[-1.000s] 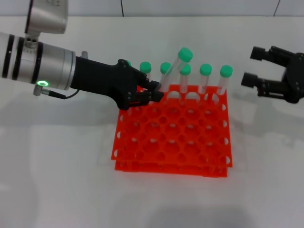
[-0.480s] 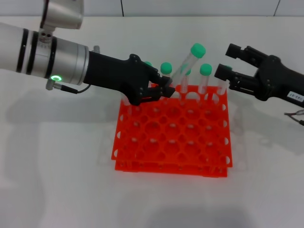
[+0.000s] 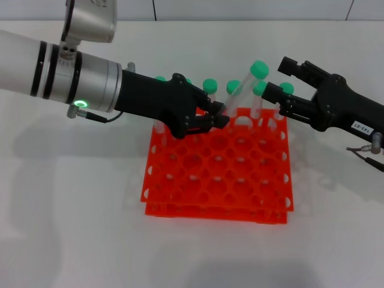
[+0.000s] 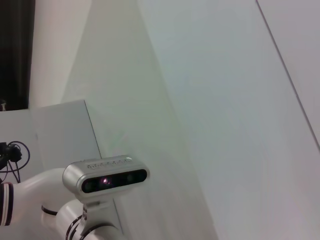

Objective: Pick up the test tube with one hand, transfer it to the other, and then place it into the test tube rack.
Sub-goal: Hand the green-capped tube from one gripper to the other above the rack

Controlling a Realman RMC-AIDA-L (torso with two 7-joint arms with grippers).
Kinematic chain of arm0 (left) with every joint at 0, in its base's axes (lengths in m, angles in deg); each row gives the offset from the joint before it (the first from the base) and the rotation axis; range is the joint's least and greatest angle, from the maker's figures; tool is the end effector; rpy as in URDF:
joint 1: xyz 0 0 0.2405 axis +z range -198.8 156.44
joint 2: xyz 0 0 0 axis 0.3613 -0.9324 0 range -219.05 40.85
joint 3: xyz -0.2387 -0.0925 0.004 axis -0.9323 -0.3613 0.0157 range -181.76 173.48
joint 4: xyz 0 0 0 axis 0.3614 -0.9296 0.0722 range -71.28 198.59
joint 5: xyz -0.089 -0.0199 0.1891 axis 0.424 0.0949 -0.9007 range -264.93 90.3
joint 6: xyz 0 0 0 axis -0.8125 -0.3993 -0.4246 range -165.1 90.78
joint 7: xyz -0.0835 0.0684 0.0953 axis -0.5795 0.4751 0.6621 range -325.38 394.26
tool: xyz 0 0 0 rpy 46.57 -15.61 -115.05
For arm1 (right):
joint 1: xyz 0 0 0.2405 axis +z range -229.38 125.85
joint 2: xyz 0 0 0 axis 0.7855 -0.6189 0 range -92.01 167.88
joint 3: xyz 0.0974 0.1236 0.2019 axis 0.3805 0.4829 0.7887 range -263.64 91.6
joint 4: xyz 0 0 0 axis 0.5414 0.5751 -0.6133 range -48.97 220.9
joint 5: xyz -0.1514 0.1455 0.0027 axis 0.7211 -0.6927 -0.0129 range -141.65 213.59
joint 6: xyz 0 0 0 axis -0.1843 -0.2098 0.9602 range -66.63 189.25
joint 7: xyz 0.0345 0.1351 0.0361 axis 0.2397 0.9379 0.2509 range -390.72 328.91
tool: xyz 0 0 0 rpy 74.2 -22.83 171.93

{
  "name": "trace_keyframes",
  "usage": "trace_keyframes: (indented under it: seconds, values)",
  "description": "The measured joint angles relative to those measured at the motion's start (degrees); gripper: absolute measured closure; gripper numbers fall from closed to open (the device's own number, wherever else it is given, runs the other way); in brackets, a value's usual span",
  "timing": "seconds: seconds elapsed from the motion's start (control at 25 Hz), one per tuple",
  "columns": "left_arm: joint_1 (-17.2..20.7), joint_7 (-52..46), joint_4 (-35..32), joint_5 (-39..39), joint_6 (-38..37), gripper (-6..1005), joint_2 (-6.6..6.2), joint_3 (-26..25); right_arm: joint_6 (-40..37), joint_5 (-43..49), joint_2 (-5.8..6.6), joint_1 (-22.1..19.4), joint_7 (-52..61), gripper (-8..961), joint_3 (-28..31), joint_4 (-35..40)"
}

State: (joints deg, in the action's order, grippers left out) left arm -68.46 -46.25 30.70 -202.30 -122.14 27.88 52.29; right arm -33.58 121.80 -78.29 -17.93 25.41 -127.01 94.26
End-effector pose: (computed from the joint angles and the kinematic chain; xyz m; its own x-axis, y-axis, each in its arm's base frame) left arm -0.1703 0.3768 -0.0373 0.9494 0.1299 0.2858 0.1407 -0.9899 -0.0176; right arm 0.2374 0.3199 -0.0163 0.4902 -0.1565 -0.8575 -0.4720 -0.8747 -0.1102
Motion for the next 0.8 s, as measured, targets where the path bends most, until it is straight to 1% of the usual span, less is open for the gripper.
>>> trace_keyframes:
  seconds: [0.24, 0.36, 0.8]
  values:
    - [0.0, 0.0, 0.0, 0.0, 0.7, 811, 0.49, 0.9, 0.3, -1.4, 0.0, 0.7, -3.5, 99, -0.1, -2.9]
    - [0.0, -0.1, 0.0, 0.0, 0.7, 811, 0.54, 1.3, 0.1, -2.0, 0.02, 0.9, -5.5, 99, -0.1, -4.4]
    - [0.2, -0.3, -0.7, 0.1, 0.9, 810, 0.69, 1.3, -0.3, -2.2, 0.04, 1.1, -7.1, 99, -0.1, -5.3]
